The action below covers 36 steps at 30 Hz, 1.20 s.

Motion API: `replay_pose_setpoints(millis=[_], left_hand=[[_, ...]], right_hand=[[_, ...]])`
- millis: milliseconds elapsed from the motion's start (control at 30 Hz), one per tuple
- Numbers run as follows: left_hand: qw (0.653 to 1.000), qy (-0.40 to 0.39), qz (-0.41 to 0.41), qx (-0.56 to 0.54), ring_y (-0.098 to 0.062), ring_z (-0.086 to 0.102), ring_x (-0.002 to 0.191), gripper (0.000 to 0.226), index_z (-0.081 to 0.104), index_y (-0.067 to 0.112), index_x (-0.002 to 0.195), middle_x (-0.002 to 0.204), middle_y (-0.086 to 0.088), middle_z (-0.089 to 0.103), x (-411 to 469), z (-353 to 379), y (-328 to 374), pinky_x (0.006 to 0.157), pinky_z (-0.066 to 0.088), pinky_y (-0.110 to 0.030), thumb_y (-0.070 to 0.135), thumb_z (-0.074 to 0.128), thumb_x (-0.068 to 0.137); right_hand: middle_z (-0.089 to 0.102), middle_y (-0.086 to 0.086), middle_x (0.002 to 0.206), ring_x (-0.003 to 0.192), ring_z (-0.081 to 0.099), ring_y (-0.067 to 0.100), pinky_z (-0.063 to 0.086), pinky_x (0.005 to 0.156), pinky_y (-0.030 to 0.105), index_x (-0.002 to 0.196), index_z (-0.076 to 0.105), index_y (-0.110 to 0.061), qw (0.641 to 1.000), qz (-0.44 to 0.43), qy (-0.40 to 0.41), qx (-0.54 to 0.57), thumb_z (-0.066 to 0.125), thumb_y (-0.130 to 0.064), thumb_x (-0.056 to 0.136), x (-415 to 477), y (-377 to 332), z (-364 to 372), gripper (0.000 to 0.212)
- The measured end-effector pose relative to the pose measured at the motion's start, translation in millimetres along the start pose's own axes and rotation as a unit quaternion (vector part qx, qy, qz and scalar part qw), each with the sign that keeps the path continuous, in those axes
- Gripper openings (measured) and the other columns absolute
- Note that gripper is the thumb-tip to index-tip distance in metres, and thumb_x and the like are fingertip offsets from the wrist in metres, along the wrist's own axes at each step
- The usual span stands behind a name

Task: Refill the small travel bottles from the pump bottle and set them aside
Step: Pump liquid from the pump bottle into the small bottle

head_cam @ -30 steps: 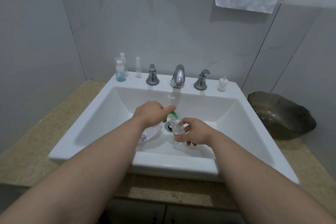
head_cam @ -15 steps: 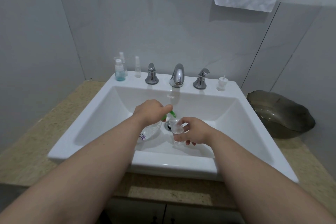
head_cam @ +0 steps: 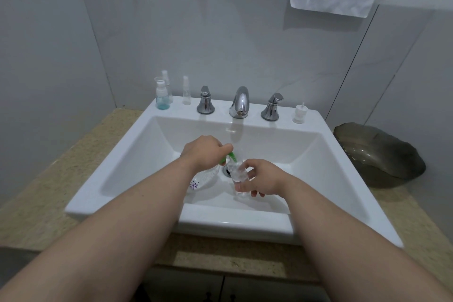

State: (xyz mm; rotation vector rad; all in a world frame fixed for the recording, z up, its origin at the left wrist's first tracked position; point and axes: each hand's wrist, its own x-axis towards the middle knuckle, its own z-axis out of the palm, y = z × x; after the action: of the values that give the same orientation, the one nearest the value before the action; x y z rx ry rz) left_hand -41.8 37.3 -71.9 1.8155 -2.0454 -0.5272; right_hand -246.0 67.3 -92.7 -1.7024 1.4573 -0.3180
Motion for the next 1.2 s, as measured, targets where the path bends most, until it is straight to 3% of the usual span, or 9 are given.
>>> replay_pose_setpoints(millis=[100,200,600,967,1067,1200], left_hand=[[1.000,-0.006,-0.003,-0.015,-0.014,0.064,0.076,0.067,0.074,0.021,0.070,0.076,0.009,0.071,-1.5,-0.3,-1.9,0.069,0.041,-0.033,0.074,0.040,0.093],[1.000,-0.009,-0.005,-0.016,-0.015,0.065,0.078,0.072,0.074,0.023,0.069,0.078,0.008,0.072,-1.1,-1.1,-2.1,0.070,0.041,-0.033,0.081,0.037,0.090],[1.000,-0.001,-0.009,-0.021,-0.020,0.059,0.068,0.054,0.073,0.011,0.072,0.064,0.007,0.065,3.4,0.5,0.1,0.064,0.039,-0.030,0.054,0.046,0.089],[1.000,-0.008,-0.010,-0.004,-0.023,0.051,0.065,0.046,0.067,0.012,0.069,0.067,0.000,0.060,3.0,-1.1,1.6,0.060,0.037,-0.030,0.047,0.046,0.088],[1.000,-0.006,-0.006,-0.005,-0.023,0.057,0.070,0.054,0.070,0.010,0.074,0.068,0.004,0.063,1.3,-0.1,-0.5,0.064,0.040,-0.031,0.055,0.043,0.088],[1.000,-0.015,-0.009,-0.020,-0.012,0.062,0.073,0.068,0.073,0.022,0.070,0.069,0.012,0.065,-3.5,-1.9,0.3,0.072,0.041,-0.033,0.077,0.039,0.092]], right_hand=[[0.075,-0.004,0.103,0.060,0.065,0.011,0.046,0.052,0.024,0.125,0.058,-0.021,1.000,-0.002,0.004,0.001,0.086,-0.026,0.083,-0.1,0.4,-0.4,0.051],[0.075,-0.003,0.104,0.060,0.065,0.012,0.047,0.052,0.024,0.124,0.058,-0.021,1.000,-0.002,0.004,0.001,0.086,-0.026,0.083,-0.1,0.7,-0.6,0.050],[0.075,-0.002,0.102,0.059,0.064,0.012,0.045,0.050,0.023,0.122,0.059,-0.020,1.000,-0.002,0.003,0.003,0.086,-0.025,0.082,0.9,0.8,0.1,0.049],[0.075,-0.005,0.098,0.058,0.064,0.012,0.045,0.051,0.024,0.118,0.060,-0.021,1.000,0.000,0.001,0.007,0.086,-0.024,0.083,-0.4,-0.8,0.7,0.044],[0.075,-0.004,0.099,0.058,0.064,0.012,0.045,0.051,0.024,0.119,0.060,-0.021,1.000,0.000,0.002,0.008,0.086,-0.024,0.083,-0.6,-0.3,0.5,0.044],[0.075,-0.003,0.104,0.060,0.065,0.013,0.046,0.052,0.024,0.122,0.059,-0.021,1.000,-0.001,0.006,0.005,0.086,-0.026,0.083,0.5,0.2,0.3,0.047]])
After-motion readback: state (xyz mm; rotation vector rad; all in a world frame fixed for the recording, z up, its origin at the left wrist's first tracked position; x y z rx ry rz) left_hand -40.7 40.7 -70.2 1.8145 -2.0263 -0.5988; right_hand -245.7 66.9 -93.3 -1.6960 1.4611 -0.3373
